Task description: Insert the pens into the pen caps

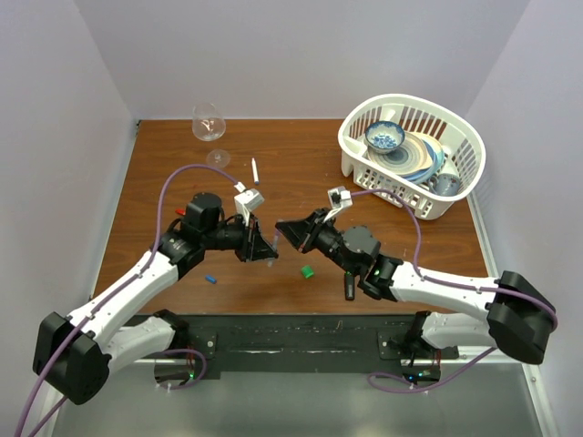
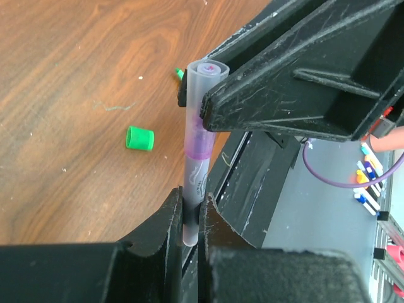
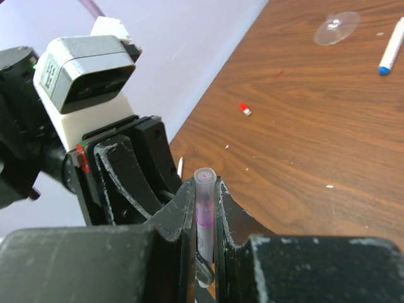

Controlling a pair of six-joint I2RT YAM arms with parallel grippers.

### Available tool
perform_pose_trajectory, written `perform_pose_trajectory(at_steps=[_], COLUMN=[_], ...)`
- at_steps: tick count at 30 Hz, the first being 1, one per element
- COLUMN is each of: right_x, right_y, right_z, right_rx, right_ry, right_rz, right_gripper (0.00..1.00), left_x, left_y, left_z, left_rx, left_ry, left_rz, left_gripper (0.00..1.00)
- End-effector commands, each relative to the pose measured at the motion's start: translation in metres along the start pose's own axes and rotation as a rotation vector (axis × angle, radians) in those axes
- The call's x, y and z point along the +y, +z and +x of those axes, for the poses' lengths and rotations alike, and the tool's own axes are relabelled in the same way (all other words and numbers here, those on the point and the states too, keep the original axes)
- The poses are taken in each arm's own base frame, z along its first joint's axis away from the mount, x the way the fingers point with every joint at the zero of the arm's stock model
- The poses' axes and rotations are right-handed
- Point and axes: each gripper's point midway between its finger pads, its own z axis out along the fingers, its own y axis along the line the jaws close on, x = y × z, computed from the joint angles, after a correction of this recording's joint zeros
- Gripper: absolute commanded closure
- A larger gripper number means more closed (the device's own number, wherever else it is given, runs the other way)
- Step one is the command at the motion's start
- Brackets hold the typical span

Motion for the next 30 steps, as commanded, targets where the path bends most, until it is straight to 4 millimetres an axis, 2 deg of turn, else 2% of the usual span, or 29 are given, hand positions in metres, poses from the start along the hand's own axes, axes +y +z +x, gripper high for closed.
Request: perform_pose_trajectory(at_steps=[1,5,7,9,10,13,14,15,16,18,19,21,22,24,27,28,30], right_x=[0.002,-0.001,-0.001,0.003,0.0,0.005,0.014,0.011,0.02,0.022,0.023,0.021,0.02,0.022,0.016,0.01,0.001], right_y=[-0.051,-0.052,-0.05,-0.045,-0.046,-0.041,-0.037,-0.037,-0.036,-0.039,-0.043,-0.05,-0.054,-0.063,-0.077,-0.082,-0.089], right_z=[0.13,0.134,0.129,0.11,0.107,0.069,0.052,0.042,0.023,0.007,-0.009,-0.019,-0.023,-0.029,-0.033,-0.031,-0.032], right_rx=[0.448,0.447,0.432,0.368,0.364,0.259,0.219,0.191,0.146,0.11,0.068,0.047,0.038,0.028,0.023,0.032,0.018], right_ry=[0.054,0.058,0.061,0.057,0.05,0.003,-0.005,-0.025,-0.04,-0.061,-0.073,-0.078,-0.079,-0.075,-0.071,-0.073,-0.07], right_rz=[-0.001,0.045,0.062,0.085,0.112,0.15,0.146,0.181,0.175,0.197,0.217,0.241,0.248,0.237,0.253,0.275,0.3], right_gripper=[1.0,1.0,1.0,1.0,1.0,1.0,0.98,0.87,0.82,0.74,0.68,0.6,0.51,0.45,0.34,0.31,0.22], left_x=[-0.003,0.003,0.001,0.002,0.002,0.008,0.009,0.012,0.01,0.011,0.009,0.01,0.013,0.018,0.035,0.05,0.067], left_y=[-0.027,-0.025,-0.024,-0.022,-0.021,-0.023,-0.024,-0.024,-0.026,-0.025,-0.026,-0.026,-0.027,-0.027,-0.023,-0.019,-0.014], left_z=[-0.148,-0.146,-0.143,-0.136,-0.132,-0.113,-0.109,-0.1,-0.097,-0.086,-0.085,-0.078,-0.076,-0.073,-0.072,-0.07,-0.065], left_rx=[-0.475,-0.459,-0.442,-0.411,-0.394,-0.327,-0.314,-0.285,-0.278,-0.248,-0.246,-0.227,-0.222,-0.217,-0.215,-0.206,-0.19], left_ry=[0.244,0.251,0.263,0.257,0.261,0.237,0.23,0.216,0.216,0.198,0.195,0.174,0.167,0.145,0.085,0.047,-0.035], left_rz=[-0.15,-0.175,-0.16,-0.152,-0.152,-0.181,-0.187,-0.196,-0.189,-0.183,-0.175,-0.18,-0.191,-0.216,-0.285,-0.343,-0.406], left_gripper=[1.0,1.0,1.0,1.0,1.0,1.0,1.0,1.0,1.0,1.0,1.0,1.0,1.0,1.0,1.0,1.0,1.0])
